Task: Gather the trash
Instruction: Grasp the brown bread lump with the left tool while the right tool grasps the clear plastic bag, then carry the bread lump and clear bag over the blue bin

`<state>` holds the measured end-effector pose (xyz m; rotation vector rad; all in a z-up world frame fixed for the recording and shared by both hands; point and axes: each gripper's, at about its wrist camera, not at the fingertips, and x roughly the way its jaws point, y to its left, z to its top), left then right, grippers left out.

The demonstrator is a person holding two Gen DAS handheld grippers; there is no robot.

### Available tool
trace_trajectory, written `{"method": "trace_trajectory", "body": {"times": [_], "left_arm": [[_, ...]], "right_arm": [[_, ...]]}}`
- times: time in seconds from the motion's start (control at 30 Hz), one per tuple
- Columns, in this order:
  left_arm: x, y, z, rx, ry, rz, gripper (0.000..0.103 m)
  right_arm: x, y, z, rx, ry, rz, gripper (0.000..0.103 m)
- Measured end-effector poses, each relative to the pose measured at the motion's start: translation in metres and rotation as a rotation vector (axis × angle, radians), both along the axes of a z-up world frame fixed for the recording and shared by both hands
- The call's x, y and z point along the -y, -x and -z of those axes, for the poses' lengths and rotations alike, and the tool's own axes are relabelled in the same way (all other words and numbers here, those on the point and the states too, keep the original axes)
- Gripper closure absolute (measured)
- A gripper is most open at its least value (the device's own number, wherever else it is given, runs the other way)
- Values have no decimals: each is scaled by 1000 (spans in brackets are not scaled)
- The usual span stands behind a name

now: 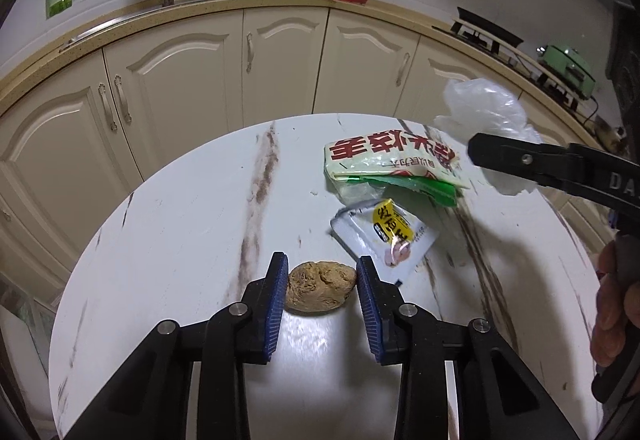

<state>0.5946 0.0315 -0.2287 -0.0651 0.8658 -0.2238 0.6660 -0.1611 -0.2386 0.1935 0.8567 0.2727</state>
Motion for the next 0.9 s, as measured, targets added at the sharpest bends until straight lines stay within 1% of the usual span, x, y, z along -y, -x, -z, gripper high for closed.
{"method": "trace_trajectory", "body": {"times": [0.17, 0.27, 0.37, 0.5, 0.67, 0.9], "left_arm": [[-4, 26, -4, -5, 14, -14, 73], [-2, 47, -11, 2, 20, -23, 73], [-1, 68, -23, 26, 21, -17, 73], [10, 97, -43, 71, 24, -1, 73], [33, 127, -68, 128, 31, 49, 73], [94, 170, -97, 204, 43, 146, 73]], "right_arm": [[6, 33, -17, 34, -3, 7, 56], [10, 51, -24, 47, -5, 15, 56], [17, 73, -32, 62, -8, 23, 56], [30, 103, -45, 94, -20, 49, 56], [54, 144, -64, 142, -23, 98, 56], [103, 213, -89, 205, -20, 207, 56]]}}
